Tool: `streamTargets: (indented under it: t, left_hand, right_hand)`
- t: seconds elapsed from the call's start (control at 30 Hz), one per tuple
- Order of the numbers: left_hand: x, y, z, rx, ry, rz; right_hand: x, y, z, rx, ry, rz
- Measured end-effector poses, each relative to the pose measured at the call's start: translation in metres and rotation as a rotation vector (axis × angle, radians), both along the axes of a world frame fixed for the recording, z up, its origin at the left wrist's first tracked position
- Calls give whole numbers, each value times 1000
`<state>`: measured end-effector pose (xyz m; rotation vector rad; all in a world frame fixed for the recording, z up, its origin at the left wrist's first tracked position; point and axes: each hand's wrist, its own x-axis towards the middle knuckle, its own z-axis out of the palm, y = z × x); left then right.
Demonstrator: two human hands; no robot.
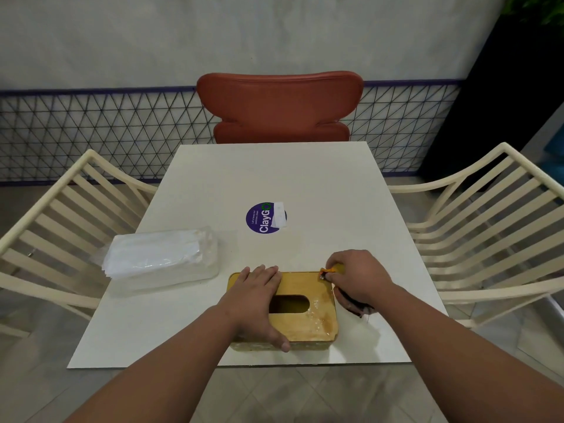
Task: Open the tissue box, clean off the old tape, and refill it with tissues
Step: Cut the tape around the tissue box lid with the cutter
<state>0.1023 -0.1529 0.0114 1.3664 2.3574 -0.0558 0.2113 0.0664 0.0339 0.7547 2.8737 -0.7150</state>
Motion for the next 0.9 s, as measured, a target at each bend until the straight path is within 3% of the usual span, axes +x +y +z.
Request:
streamTargets:
  t: [0.17, 0.3, 0.47, 0.63, 0.77, 0.9]
  left_hand:
    - [0, -1, -1, 2, 2, -3]
    - [0, -1, -2, 7, 2, -6]
    - [-1, -2, -4, 6, 0, -10]
    - [-2, -1, -4, -2, 1, -8]
    - [0, 0, -1, -10, 3, -8]
    - [0, 0, 0, -7, 9, -13]
  right_hand:
    - [-3, -15, -10, -48, -14, 79]
    - [-4, -8, -10, -20, 28, -11]
    - [-2, 0, -5, -116, -76, 94]
    - [-11, -7, -4, 57, -30, 56]
    - [-14, -15, -7, 35, -47, 171]
    - [-11, -10, -7, 91, -25, 97]
